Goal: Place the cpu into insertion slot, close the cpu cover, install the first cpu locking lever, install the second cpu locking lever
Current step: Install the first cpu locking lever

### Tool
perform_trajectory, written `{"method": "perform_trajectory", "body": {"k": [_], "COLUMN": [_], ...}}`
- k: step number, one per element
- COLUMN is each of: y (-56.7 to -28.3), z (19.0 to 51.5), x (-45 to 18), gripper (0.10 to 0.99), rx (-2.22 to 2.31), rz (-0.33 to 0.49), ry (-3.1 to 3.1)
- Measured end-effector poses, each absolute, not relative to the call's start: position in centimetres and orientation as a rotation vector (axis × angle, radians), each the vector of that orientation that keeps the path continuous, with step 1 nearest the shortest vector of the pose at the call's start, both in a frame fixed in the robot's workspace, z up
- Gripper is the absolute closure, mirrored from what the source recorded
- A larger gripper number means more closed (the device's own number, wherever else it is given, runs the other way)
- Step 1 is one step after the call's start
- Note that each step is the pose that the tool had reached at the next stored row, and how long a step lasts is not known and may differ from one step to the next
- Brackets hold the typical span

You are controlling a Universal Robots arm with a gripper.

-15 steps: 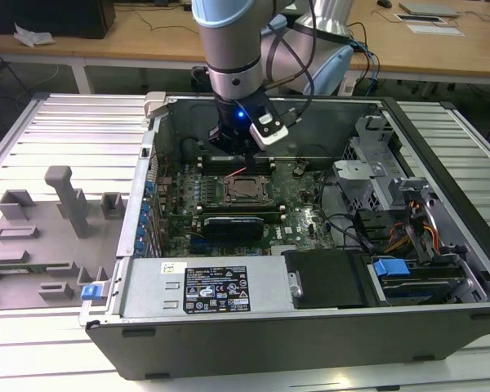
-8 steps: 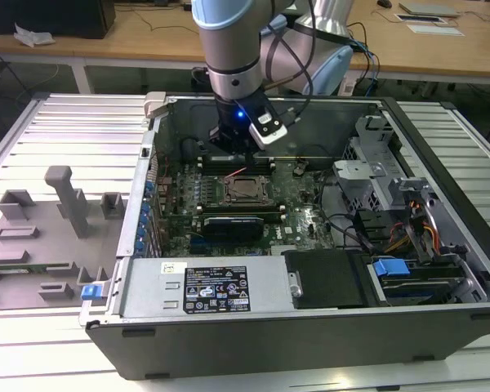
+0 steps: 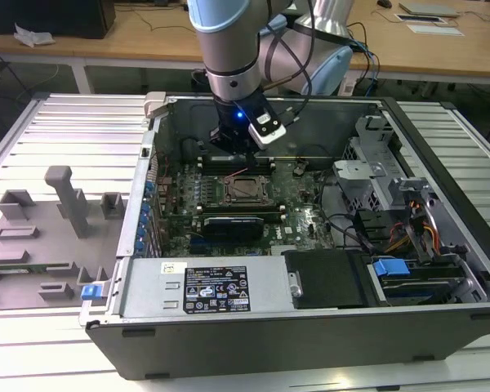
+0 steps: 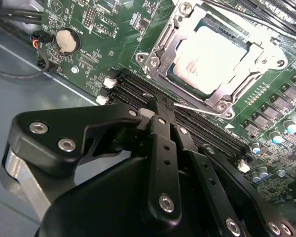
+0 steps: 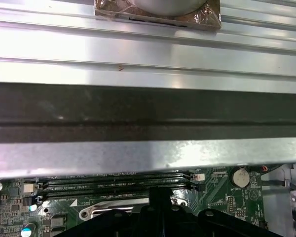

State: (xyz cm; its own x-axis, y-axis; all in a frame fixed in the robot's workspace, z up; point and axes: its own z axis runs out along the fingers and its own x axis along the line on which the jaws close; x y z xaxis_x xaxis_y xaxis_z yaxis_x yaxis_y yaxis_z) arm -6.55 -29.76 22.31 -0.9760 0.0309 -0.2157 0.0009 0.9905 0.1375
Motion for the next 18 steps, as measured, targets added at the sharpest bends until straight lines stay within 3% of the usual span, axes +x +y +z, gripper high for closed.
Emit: {"method": "perform_trajectory", "body": {"k": [18], "y": [-28.9], "z": [20.9], "x": [-6.7], "gripper": [0.980], "rx": [0.229], "rz": [0.173], "ry": [2.891]}}
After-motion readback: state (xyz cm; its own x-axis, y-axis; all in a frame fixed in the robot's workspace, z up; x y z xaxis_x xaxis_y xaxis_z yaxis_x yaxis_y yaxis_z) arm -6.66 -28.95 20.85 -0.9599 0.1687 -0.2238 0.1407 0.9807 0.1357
